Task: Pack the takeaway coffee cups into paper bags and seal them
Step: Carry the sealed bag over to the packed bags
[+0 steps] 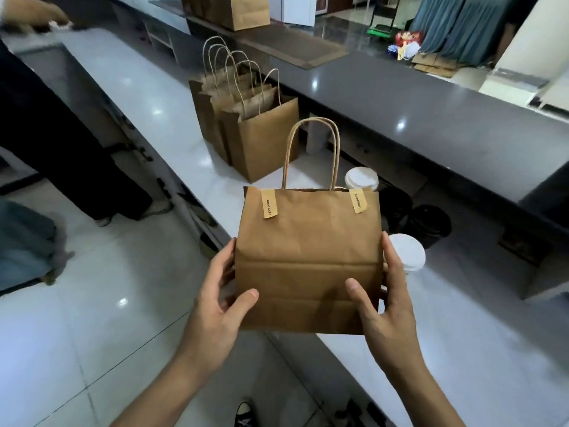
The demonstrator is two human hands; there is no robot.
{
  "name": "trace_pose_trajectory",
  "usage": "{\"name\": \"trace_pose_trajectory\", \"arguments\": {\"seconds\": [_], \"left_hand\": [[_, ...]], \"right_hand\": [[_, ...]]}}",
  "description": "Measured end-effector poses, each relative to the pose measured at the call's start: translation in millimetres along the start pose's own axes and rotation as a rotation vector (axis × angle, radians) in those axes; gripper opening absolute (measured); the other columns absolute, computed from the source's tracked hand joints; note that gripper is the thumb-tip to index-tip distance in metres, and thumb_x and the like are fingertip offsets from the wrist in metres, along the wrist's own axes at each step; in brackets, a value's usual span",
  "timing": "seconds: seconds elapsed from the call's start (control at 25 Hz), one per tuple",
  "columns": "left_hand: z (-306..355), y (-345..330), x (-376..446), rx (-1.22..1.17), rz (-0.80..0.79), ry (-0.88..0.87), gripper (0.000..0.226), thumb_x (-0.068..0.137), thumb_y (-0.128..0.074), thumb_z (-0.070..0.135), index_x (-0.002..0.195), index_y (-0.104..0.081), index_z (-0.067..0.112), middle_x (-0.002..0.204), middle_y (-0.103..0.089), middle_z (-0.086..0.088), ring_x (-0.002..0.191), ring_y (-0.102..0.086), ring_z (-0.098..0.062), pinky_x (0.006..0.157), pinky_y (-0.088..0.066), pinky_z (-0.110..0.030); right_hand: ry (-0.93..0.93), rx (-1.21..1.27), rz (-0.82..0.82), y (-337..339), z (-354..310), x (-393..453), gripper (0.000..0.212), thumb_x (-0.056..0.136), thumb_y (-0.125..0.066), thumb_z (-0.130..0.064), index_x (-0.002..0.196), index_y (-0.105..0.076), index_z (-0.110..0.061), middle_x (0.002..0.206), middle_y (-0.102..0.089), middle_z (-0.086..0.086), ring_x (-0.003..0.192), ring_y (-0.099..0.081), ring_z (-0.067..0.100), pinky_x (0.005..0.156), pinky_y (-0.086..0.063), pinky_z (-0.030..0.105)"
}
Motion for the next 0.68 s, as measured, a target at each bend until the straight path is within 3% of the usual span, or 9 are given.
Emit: {"name": "trace_pose_trajectory", "arguments": {"seconds": [0.2,0.36,0.56,0.68], "left_hand": [[-24,83,6,0.002,0.104,0.032,0.072,0.093,-0.064,-0.002,0.151,-0.04,0.033,0.14,-0.054,0.024,0.123,-0.052,0.01,0.087,-0.044,-0.002],[-36,136,4,-0.002,0.174,0.045,0.071,0.093,-0.064,0.0,0.149,-0.041,0.035,0.137,-0.055,0.024,0.124,-0.052,0.009,0.085,-0.045,-0.003],[-50,191,-3,0.0,0.281,0.073,0.069,0.093,-0.065,0.0,0.147,-0.044,0.038,0.137,-0.056,0.023,0.126,-0.052,0.003,0.084,-0.046,-0.004],[-56,214,-3,0.01,0.327,0.089,0.069,0.093,-0.065,0.001,0.146,-0.044,0.04,0.137,-0.056,0.021,0.127,-0.053,-0.001,0.084,-0.047,-0.004]], "right_hand": [[0.011,-0.015,-0.136,-84,-12,7,0.079,0.088,-0.074,-0.043,0.149,-0.028,-0.061,0.147,-0.05,-0.022,0.129,-0.055,0.011,0.108,-0.047,0.046],[0.018,-0.021,-0.215,-141,-21,9,0.079,0.085,-0.072,-0.048,0.149,-0.028,-0.061,0.145,-0.053,-0.017,0.124,-0.06,0.018,0.102,-0.052,0.049],[0.024,-0.022,-0.326,-202,-34,13,0.079,0.079,-0.068,-0.051,0.147,-0.029,-0.063,0.14,-0.057,-0.015,0.113,-0.065,0.017,0.087,-0.058,0.033],[0.038,-0.017,-0.378,-231,-41,19,0.078,0.08,-0.067,-0.051,0.148,-0.029,-0.061,0.142,-0.055,-0.015,0.115,-0.063,0.013,0.082,-0.056,0.02]]}}
Point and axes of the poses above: each hand's wrist, its own x-axis towards the middle knuckle, its own y-axis out of the back of the hand, z = x × y, the point moved 7 cm from there along x, towards the middle knuckle
